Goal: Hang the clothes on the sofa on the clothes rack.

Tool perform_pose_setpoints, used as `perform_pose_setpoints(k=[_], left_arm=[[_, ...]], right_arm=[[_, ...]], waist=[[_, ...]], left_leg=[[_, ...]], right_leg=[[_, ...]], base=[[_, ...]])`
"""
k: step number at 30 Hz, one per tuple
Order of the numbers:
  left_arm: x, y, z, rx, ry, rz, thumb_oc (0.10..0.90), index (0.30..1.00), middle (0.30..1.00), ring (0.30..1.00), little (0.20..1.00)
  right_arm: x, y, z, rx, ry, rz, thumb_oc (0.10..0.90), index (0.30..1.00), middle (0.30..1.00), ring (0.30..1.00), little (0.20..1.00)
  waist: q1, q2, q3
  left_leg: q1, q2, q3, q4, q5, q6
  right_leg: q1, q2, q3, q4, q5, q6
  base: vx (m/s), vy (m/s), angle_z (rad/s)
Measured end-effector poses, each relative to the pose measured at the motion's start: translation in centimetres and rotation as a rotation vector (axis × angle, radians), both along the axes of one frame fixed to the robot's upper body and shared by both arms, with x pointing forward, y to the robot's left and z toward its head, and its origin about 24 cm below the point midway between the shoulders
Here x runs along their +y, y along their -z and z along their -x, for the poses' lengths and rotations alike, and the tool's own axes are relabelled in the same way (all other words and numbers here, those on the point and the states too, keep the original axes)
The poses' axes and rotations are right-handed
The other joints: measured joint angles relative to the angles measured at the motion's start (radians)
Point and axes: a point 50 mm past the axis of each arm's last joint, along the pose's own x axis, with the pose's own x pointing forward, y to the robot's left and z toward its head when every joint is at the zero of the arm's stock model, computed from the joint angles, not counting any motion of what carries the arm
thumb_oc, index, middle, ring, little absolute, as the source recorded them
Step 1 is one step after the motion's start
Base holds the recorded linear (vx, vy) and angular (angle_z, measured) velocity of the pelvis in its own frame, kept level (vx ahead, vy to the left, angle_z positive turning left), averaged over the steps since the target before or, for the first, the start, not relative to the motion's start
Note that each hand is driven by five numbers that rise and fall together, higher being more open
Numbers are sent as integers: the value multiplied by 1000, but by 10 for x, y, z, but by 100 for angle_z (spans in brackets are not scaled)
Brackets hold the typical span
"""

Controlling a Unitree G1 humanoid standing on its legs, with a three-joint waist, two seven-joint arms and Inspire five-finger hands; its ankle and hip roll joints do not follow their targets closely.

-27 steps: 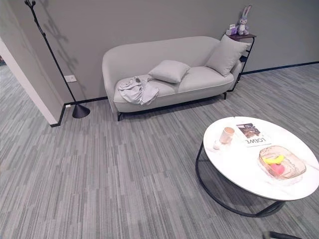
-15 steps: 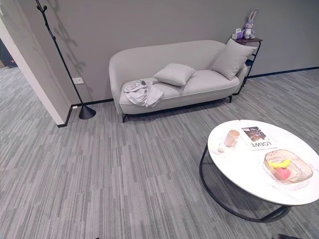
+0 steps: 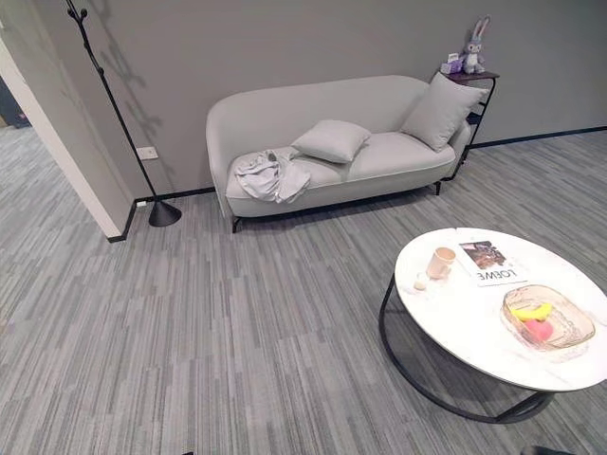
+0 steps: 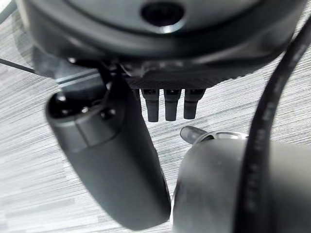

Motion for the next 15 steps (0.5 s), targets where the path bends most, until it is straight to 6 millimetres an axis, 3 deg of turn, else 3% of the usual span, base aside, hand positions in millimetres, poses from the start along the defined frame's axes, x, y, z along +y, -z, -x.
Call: perform_pose_setpoints(k=[7, 11, 12, 15], left_arm=[[2, -2, -9, -23, 65, -21, 800, 900, 900, 900, 900], [3, -4, -25, -66, 99, -33, 800, 900, 900, 900, 900], [6, -5, -24, -61, 101, -41, 800, 900, 900, 900, 900], [6, -5, -25, -58, 135, -48, 800, 900, 900, 900, 900]], right_arm=[[2, -1, -8, -20, -44, 2, 800, 900, 900, 900, 900], [3, -6, -35, -99, -73, 2, 800, 900, 900, 900, 900], [6, -7, -40, -114, -74, -4, 800, 900, 900, 900, 900], [7, -9, -48, -160, -57, -8, 800, 900, 900, 900, 900]], waist=[[-2, -8, 43], [-30, -14, 106], [-36, -26, 122], [-45, -32, 148]], left_leg=[[-3, -11, -2, -1, 2, 6], [-5, -43, -7, -2, 18, 40], [10, -66, -4, -6, 15, 46], [56, -78, 1, -19, 11, 83]], right_leg=[[-15, -12, -1, 37, -2, -7], [-95, -73, 0, 210, -64, 9], [-119, -103, 6, 287, -93, 16], [-182, -161, -11, 483, -99, 39]], base=[[-55, 76, 0], [-30, 153, 5], [45, 100, 0], [92, 26, 1]])
